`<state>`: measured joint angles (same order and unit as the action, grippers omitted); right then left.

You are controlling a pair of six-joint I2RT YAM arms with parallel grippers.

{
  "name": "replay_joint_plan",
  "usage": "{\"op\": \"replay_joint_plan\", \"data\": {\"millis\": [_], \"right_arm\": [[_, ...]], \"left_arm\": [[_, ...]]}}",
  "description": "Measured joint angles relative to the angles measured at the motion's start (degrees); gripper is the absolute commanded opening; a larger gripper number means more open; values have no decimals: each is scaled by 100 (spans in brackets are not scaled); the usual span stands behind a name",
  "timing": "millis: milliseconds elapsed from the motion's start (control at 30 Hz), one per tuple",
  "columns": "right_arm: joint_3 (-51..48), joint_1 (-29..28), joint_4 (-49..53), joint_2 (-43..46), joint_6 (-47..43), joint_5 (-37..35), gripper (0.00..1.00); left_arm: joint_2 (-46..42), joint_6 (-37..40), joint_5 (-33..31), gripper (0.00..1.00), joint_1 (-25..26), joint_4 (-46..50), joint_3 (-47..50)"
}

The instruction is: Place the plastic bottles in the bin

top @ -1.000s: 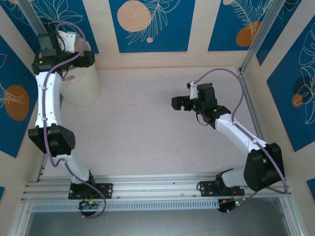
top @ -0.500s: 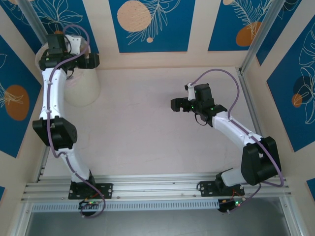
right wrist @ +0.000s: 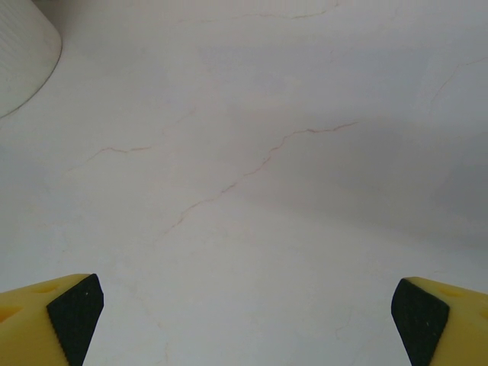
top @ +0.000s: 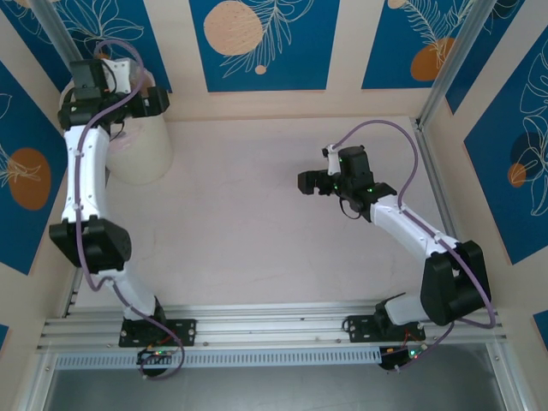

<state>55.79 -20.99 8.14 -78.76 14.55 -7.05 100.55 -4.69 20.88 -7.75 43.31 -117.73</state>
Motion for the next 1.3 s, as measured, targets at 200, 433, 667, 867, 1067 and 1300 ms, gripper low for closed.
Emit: {"op": "replay_joint_plan", "data": {"millis": [200, 433, 667, 867, 1067, 1300], "right_arm": [[-280, 2, -168, 619, 66, -299, 99], [-935, 225, -461, 1611, 306, -719, 99], [-1585, 909, -601, 2424, 719, -815, 99], [-1801, 1449, -688, 2522, 981, -866, 99], [-2249, 1792, -887, 2245, 1097, -863, 99], [-2544, 1926, -1344, 1799, 1029, -859, 99]], "left_arm": [[-1580, -699, 302, 100, 114, -1191, 1412], [-3362, -1434, 470, 100, 713, -3309, 4052], [-4948, -1690, -90, 100, 1019, -4983, 6887], [-5429, -1388, -1668, 100, 1019, -5646, 8395], [-4686, -979, -2643, 100, 1016, -6288, 9468], [-3283, -361, -2839, 100, 964, -7254, 9689]]}}
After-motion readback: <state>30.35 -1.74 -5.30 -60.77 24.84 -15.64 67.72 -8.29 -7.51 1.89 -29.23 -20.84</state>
